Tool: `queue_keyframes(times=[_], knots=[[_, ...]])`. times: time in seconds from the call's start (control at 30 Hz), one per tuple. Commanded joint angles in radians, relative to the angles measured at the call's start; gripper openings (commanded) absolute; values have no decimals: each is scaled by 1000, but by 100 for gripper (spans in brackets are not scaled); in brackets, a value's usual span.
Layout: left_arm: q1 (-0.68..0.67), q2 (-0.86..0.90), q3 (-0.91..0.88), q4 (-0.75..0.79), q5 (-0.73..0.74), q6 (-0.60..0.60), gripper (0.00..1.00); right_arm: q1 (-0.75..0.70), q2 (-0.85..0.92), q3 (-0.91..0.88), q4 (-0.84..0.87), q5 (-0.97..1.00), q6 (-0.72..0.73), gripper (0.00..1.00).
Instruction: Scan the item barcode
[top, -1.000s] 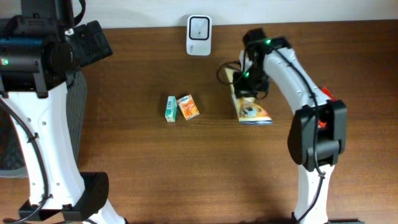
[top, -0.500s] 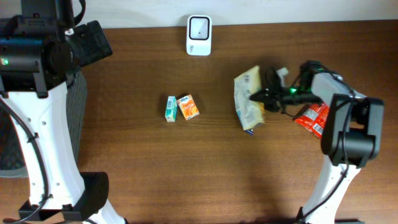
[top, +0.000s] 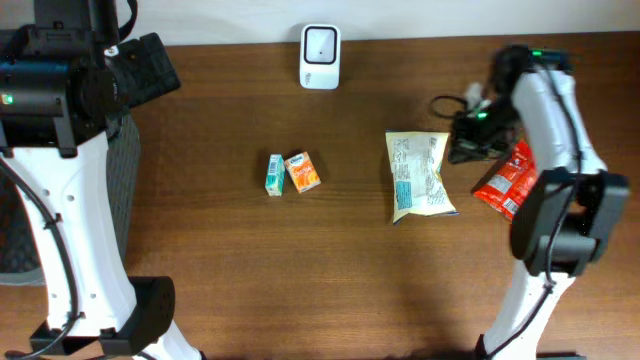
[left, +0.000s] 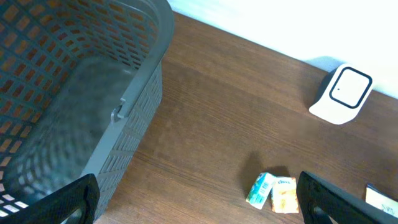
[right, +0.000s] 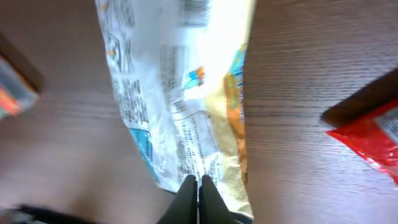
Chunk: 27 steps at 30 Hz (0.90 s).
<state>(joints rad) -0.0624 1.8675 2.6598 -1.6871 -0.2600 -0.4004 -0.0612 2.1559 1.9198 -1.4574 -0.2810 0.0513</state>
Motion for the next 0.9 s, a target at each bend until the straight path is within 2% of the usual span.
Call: queue_keyframes(times=[0.0, 0.13, 0.17, 0.2, 0.23, 0.27, 0.37, 0.43, 0.47, 0.53, 0.6, 0.77, 0.87], knots=[[0, 0, -1, -1, -6, 12, 99, 105, -5, -50, 24, 170, -10, 4], [0, 0, -1, -1, -6, 12, 99, 155, -5, -206, 114, 240, 107, 5], [0, 0, -1, -1, -6, 12, 99, 159, -5, -274, 153, 229, 126, 11], [0, 0, -1, -1, -6, 12, 99, 164, -5, -333, 185, 222, 126, 11], [0, 0, -1, -1, -6, 12, 99, 167, -5, -374, 205, 222, 126, 4], [0, 0, -1, -1, -6, 12, 99, 167, -5, -400, 198, 221, 128, 4], [0, 0, -1, -1, -6, 12, 99, 166, -7, -362, 102, 199, 140, 5], [0, 0, -1, -1, -6, 12, 99, 167, -7, -282, -41, 195, 117, 6], [0, 0, -1, -1, -6, 12, 99, 167, -7, -240, -107, 183, 97, 8], [0, 0, -1, -1, -6, 12, 99, 167, -7, -216, -137, 181, 90, 16], [0, 0, -1, -1, -6, 12, 99, 167, -6, -217, -80, 180, 85, 21], [0, 0, -1, -1, -6, 12, 99, 166, -5, -237, 245, 189, 89, 22], [0, 0, -1, -1, -6, 12, 99, 166, -4, -295, 415, 283, 101, 21]])
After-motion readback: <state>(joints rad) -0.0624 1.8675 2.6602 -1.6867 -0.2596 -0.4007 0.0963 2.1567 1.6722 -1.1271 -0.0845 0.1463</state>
